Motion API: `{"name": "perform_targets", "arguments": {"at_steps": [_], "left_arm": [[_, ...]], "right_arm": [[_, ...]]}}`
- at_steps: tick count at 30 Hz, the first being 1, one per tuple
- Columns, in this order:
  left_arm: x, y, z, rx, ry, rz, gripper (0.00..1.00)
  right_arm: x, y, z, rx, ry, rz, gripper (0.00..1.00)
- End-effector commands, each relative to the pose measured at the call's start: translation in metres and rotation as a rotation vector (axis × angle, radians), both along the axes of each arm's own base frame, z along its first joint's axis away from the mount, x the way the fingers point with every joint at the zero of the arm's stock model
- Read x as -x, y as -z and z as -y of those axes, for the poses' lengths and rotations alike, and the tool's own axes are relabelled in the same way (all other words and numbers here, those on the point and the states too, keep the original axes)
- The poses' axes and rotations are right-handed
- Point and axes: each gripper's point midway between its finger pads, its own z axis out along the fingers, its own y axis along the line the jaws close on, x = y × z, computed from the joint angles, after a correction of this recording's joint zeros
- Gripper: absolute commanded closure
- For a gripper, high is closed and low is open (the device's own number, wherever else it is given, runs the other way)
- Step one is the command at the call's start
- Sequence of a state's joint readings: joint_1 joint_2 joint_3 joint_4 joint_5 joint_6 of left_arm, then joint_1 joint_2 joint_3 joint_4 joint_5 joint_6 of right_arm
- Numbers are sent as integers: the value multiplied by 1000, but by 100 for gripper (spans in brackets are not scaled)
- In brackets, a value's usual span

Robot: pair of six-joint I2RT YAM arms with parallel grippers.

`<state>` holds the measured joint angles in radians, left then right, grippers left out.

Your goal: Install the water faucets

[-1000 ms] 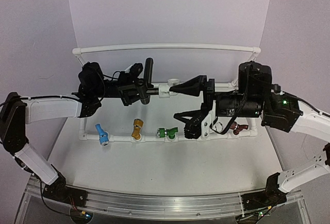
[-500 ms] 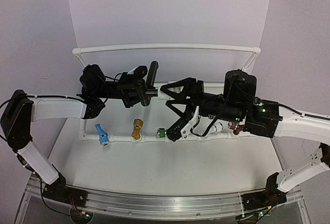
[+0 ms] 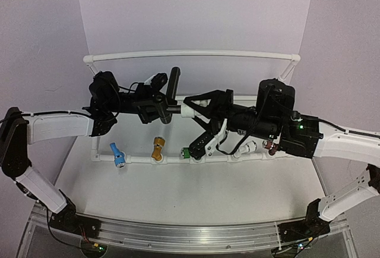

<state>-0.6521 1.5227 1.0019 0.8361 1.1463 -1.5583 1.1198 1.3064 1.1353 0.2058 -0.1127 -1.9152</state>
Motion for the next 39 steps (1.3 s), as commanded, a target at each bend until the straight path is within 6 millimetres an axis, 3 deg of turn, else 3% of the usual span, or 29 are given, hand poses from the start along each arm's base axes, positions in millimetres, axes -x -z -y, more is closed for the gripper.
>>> {"name": "perform_targets", "arguments": {"at_steps": [1, 4, 9, 18, 23, 26, 32, 37, 38, 39], "left_arm": [[14, -52, -14, 101, -87, 265, 100], [13, -56, -16, 95, -131, 334, 100], [10, -57, -19, 109, -209, 450, 100], [10, -61, -36, 105, -396, 795, 100], [27, -66, -46, 155, -425, 1014, 100], [36, -63, -49, 153, -406, 1127, 100], [43, -58, -57, 95, -414, 1268, 100], [45, -59, -62, 72, -428, 1280, 100], [44, -60, -62, 67, -428, 1264, 100], [41, -61, -61, 60, -436, 1240, 100]], "right_arm": [[3, -20, 1, -87, -10, -169, 74], [7, -22, -1, -122, -31, -298, 77], [11, -44, -9, -256, -42, -714, 79], [47, -59, -13, -348, -159, -1325, 91], [64, -64, -19, -350, -209, -1623, 100], [65, -66, -24, -353, -210, -1804, 100], [82, -65, -34, -197, -237, -2190, 100], [70, -58, -37, -111, -210, -2387, 100], [67, -55, -37, -95, -199, -2427, 97], [63, -54, -36, -92, -193, -2442, 86]]}}
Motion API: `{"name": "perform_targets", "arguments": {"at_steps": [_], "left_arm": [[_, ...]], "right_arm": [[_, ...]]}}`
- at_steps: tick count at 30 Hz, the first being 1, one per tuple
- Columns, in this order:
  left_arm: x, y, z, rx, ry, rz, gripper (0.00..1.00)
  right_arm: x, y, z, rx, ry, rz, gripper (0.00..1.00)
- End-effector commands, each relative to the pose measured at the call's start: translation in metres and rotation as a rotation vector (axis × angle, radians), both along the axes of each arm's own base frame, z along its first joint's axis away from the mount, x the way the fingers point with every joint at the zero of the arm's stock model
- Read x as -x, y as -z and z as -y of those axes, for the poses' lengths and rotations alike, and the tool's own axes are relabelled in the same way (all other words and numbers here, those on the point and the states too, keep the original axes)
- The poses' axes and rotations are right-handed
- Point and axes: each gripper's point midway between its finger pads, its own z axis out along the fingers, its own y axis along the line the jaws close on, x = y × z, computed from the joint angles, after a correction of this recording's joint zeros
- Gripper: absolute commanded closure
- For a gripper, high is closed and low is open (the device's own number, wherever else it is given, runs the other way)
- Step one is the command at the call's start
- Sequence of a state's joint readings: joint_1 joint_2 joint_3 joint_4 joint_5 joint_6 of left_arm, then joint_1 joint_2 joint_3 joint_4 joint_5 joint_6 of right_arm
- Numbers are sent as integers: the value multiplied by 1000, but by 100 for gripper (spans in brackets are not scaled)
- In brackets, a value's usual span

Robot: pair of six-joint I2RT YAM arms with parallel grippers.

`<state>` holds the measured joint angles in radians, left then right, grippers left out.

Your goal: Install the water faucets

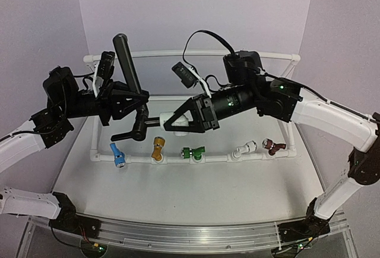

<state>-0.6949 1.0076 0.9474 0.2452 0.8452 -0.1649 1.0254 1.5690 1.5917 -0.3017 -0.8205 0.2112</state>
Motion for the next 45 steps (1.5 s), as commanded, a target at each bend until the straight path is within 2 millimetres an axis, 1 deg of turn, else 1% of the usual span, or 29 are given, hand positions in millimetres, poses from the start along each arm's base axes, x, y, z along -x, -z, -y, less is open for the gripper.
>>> {"name": "perform_targets", "arguments": {"at_steps": [1, 2, 4, 5, 6, 8, 9, 11, 13, 16, 18, 21, 24, 27, 31, 34, 36, 40, 43, 45], "left_arm": [[-16, 0, 0, -23, -81, -44, 100], [-18, -2, 1, -14, -78, -87, 100], [-21, -6, 2, 7, -73, -169, 100], [-23, -9, 2, 20, -74, -219, 100], [-24, -11, 3, 29, -74, -253, 100], [-27, -14, 4, 41, -73, -323, 100], [-30, -16, 4, 51, -72, -378, 100], [-33, -18, 8, 70, -51, -464, 100], [-35, -19, 12, 92, -8, -549, 100], [-40, -19, 18, 121, 43, -703, 100], [-39, -23, 21, 141, 105, -759, 100], [-34, -32, 22, 184, 191, -808, 100], [-36, -34, 22, 209, 211, -857, 100], [-35, -33, 21, 217, 222, -868, 100], [-34, -31, 22, 209, 240, -888, 100], [-34, -28, 25, 197, 256, -899, 100], [-34, -25, 27, 186, 264, -907, 100], [-32, -21, 29, 165, 283, -913, 100], [-32, -19, 30, 158, 287, -920, 100], [-32, -18, 31, 156, 291, -922, 100]], "right_arm": [[4, -59, 7, -139, -103, -110, 72], [0, -62, 9, -150, -92, -76, 59], [-17, -71, 16, -174, -11, 37, 39], [-27, -77, 21, -181, 43, 106, 31], [-34, -81, 26, -187, 84, 195, 26], [-46, -88, 38, -185, 151, 407, 19], [-52, -93, 47, -183, 197, 518, 17], [-57, -96, 59, -169, 231, 717, 14], [-56, -95, 69, -154, 226, 900, 11], [-49, -87, 81, -131, 183, 1113, 2], [-40, -86, 86, -123, 150, 1261, 2], [-28, -78, 90, -113, 84, 1435, 2], [-14, -58, 87, -70, 6, 1618, 3], [-10, -40, 84, -41, -42, 1748, 6], [-16, -35, 77, -16, -41, 1816, 11], [-21, -47, 67, -44, 24, 1872, 13], [-24, -51, 63, -45, 49, 1896, 15], [-31, -51, 59, -36, 75, 1983, 20], [-32, -48, 57, -32, 66, 2047, 23], [-33, -41, 57, -15, 38, 2087, 22]]}}
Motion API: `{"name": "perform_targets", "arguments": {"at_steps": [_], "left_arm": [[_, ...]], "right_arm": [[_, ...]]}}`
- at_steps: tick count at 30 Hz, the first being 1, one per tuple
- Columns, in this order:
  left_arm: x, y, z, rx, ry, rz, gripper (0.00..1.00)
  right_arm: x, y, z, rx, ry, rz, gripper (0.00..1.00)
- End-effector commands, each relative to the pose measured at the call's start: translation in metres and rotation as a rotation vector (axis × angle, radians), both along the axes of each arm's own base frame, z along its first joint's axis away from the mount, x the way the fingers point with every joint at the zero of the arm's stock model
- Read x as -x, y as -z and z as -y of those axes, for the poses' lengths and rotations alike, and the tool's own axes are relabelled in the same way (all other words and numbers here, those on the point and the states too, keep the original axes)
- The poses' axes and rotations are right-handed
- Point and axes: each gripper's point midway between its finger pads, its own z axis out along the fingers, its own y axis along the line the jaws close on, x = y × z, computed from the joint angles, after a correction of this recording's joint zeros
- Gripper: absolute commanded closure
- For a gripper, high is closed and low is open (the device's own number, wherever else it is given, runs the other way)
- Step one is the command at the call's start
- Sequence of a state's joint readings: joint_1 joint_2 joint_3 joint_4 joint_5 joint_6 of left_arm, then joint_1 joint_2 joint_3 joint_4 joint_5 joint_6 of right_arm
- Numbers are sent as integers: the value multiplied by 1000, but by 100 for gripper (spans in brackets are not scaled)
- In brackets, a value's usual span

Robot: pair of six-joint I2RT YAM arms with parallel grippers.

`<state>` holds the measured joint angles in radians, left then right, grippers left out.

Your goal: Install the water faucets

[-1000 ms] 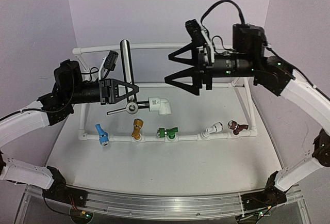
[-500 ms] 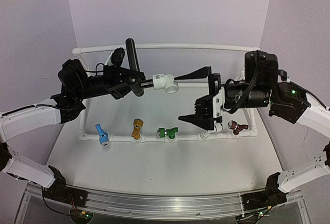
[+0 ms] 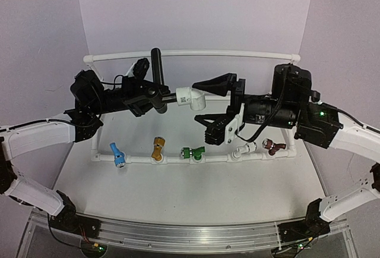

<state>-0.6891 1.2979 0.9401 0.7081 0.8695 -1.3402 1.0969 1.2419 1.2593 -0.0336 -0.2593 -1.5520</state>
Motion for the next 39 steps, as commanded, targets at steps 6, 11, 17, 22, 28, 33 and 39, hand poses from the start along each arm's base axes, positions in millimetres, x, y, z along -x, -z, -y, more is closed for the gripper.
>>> {"name": "perform_targets", "arguments": {"at_steps": [6, 11, 17, 22, 28, 33, 39], "left_arm": [[17, -31, -8, 77, 36, 107, 100], [13, -21, -5, 47, 24, 98, 100], [4, -11, 0, 8, 1, 77, 100], [-6, -3, 5, -28, -27, 50, 100], [-17, 6, 8, -68, -71, 21, 100], [-20, 8, 9, -81, -74, 19, 100], [-15, 8, 8, -87, -60, 31, 100]], "right_arm": [[-10, -15, -6, -45, 44, 129, 17], [-11, -38, -8, -109, 48, 82, 20], [-4, -52, -6, -138, 18, 86, 21], [9, -56, -4, -137, -29, 109, 20], [26, -57, -2, -125, -91, 95, 20], [42, -56, -5, -113, -134, 91, 18], [20, -91, -7, -193, -14, 35, 19]]}}
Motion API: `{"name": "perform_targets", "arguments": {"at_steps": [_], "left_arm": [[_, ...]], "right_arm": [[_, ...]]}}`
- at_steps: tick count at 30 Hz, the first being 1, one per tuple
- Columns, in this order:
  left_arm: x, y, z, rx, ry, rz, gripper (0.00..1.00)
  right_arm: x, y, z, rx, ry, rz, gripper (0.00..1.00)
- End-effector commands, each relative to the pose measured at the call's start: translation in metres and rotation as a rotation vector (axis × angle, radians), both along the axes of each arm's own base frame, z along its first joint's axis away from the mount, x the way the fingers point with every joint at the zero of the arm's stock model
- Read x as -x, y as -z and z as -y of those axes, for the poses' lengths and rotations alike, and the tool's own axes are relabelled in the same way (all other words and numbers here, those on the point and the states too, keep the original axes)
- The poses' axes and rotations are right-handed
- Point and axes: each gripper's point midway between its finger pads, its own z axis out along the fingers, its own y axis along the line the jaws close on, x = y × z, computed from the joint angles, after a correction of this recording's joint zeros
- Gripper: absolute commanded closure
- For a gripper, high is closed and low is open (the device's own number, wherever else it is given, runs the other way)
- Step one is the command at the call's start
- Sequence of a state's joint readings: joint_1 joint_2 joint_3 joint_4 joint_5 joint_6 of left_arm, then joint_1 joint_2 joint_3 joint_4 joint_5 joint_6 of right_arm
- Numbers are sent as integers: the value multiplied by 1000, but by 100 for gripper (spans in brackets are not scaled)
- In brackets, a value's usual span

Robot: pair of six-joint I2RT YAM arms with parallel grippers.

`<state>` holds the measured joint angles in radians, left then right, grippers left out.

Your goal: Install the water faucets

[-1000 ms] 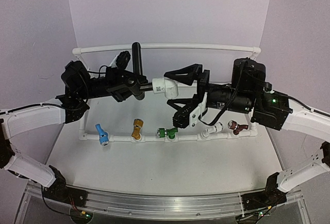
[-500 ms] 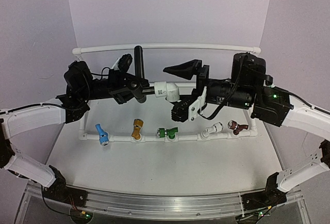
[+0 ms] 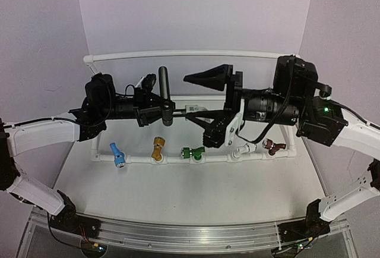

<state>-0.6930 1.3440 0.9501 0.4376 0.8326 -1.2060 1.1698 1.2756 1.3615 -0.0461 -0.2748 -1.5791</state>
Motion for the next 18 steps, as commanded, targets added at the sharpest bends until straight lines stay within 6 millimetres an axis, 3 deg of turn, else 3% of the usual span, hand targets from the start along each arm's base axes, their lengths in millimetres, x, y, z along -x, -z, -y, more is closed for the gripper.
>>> {"name": "perform_targets", "arguments": {"at_steps": [1, 5, 9, 13, 18], "left_arm": [[7, -55, -7, 103, -3, 144, 100], [9, -62, -9, 118, 0, 153, 100], [13, -70, -9, 143, 22, 155, 100], [24, -75, -10, 165, 84, 171, 100], [36, -77, -12, 184, 149, 177, 100]], "right_arm": [[-10, -65, 9, -171, 69, -42, 19], [10, -46, 17, -72, -13, -89, 13], [28, 10, 25, 84, -65, -84, 8], [11, 50, 25, 178, 34, -52, 6], [-13, 50, 21, 132, 155, -23, 2]]}}
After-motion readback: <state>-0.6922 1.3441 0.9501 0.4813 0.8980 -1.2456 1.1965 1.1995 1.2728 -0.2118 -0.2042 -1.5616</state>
